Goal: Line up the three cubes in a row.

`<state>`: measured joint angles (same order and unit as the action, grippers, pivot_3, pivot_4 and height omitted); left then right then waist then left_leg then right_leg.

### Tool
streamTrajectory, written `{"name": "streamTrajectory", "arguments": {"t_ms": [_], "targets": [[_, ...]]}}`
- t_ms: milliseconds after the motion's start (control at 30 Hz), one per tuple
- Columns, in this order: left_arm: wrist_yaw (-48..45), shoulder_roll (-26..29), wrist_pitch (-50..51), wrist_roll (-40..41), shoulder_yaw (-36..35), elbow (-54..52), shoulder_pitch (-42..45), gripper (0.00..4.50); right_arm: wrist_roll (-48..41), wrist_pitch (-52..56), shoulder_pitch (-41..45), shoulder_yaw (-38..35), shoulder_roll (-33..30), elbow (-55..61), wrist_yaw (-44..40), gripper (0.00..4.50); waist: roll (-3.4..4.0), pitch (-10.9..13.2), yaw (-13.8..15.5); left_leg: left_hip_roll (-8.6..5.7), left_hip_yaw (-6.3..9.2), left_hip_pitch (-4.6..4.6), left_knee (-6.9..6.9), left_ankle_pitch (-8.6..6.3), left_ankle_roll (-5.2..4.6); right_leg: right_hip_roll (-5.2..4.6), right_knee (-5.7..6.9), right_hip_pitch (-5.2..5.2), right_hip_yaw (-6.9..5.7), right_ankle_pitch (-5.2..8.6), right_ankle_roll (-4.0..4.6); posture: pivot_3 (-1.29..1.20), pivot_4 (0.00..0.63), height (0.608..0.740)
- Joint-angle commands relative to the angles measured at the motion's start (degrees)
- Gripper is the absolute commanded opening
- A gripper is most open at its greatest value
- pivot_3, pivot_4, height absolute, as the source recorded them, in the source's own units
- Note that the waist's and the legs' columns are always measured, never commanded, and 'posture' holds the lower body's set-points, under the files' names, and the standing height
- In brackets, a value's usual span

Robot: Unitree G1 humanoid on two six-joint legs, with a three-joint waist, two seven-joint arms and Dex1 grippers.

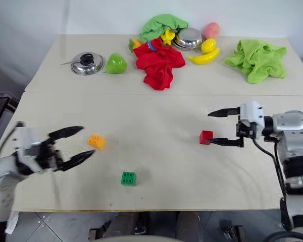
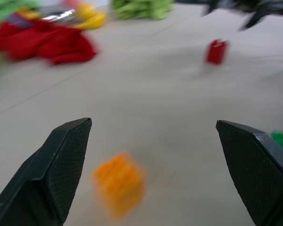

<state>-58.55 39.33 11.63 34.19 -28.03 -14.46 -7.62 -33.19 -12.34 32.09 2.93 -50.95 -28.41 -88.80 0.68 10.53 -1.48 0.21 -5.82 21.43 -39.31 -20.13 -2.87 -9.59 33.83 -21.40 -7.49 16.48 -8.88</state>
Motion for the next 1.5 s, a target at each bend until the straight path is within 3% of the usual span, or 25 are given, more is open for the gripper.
{"name": "streamTrajectory", "arguments": {"t_ms": [33,267,433,567,733,1000,1133,1267,1367,1500], "targets": [[-3.1,0.8,-3.2,-0.2,-5.1,6.8,-4.5,4.5,-5.3,4.5,-7.5,-3.5,2.7,12.9,-0.9,4.47,0.0,0.0,0.0,0.0,0.0,-0.02,0.0,0.0,0.0,0.0,0.01,0.02,-0.01,0.0,0.0,0.0,0.15,0.74],[-8.5,2.4,-11.0,-4.5,-4.5,18.6,-7.5,4.5,-5.1,1.6,-20.1,-5.5,9.9,29.9,3.1,4.47,-0.01,0.0,0.8,0.0,-0.1,-0.06,0.0,-0.02,0.02,-0.03,0.09,-0.07,0.08,0.0,0.01,0.0,0.15,0.74],[-12.4,2.1,-12.9,-4.5,-0.4,14.0,-9.5,4.5,-6.5,-2.3,-24.5,-8.3,11.8,30.4,-0.5,4.47,-0.03,0.0,1.4,-0.02,-0.1,-0.08,0.02,-0.13,0.05,-0.07,0.06,-0.09,0.09,0.0,0.02,0.0,0.15,0.74],[-14.7,1.6,-11.9,-3.8,8.3,1.6,-10.0,4.5,-6.4,-2.1,-25.9,-12.9,9.0,27.7,-1.5,4.47,-0.04,0.0,1.4,-0.09,-0.11,-0.09,0.01,-0.15,-0.01,-0.17,0.07,-0.06,0.12,-0.01,0.02,0.0,0.15,0.74],[-11.9,0.1,-10.9,-6.9,18.1,-4.2,-5.7,4.5,-4.2,-2.5,-28.0,-15.6,6.1,24.6,-1.8,4.47,-0.01,0.0,1.3,-0.04,-0.12,-0.12,0.02,-0.15,-0.01,-0.08,0.05,-0.03,0.09,0.01,0.04,0.0,0.15,0.74],[-8.3,-3.9,-10.9,-15.0,31.7,0.6,4.4,4.5,-2.8,-1.1,-34.4,-18.9,4.4,26.8,1.3,4.47,0.03,0.0,1.7,-0.04,-0.29,-0.22,0.02,-0.12,-0.05,-0.03,0.11,0.0,0.16,0.01,0.04,0.0,0.15,0.74],[-6.5,-5.4,-10.8,-15.2,33.2,0.7,4.5,3.7,-3.3,-0.7,-38.7,-21.8,4.3,30.1,2.6,4.5,-0.01,0.0,1.8,-0.07,-0.25,-0.18,0.01,-0.11,-0.08,-0.04,0.08,0.0,0.17,-0.01,0.02,0.0,0.15,0.74],[-6.7,-4.9,-11.9,-15.6,33.6,1.2,4.0,2.43,-2.9,-0.7,-43.3,-25.4,4.7,32.5,4.4,4.5,-0.01,0.0,1.8,-0.04,-0.24,-0.18,0.02,-0.11,-0.07,-0.03,0.05,0.0,0.17,0.0,0.02,0.0,0.15,0.74],[-7.3,-4.5,-10.9,-15.2,33.6,2.8,9.4,1.53,-2.7,-1.0,-46.4,-27.5,4.8,32.9,4.8,4.5,-0.01,0.0,1.8,-0.05,-0.26,-0.22,0.01,-0.1,-0.09,-0.05,0.06,0.03,0.22,-0.01,0.0,0.0,0.15,0.74],[-9.5,-3.5,-0.7,-14.0,36.7,3.5,21.2,1.49,-1.9,-1.9,-48.6,-29.7,5.7,32.8,6.9,4.5,-0.01,0.0,2.9,-0.06,-0.23,-0.22,-0.02,-0.03,-0.11,-0.08,0.12,0.04,0.23,-0.03,-0.03,0.0,0.15,0.74]]}}
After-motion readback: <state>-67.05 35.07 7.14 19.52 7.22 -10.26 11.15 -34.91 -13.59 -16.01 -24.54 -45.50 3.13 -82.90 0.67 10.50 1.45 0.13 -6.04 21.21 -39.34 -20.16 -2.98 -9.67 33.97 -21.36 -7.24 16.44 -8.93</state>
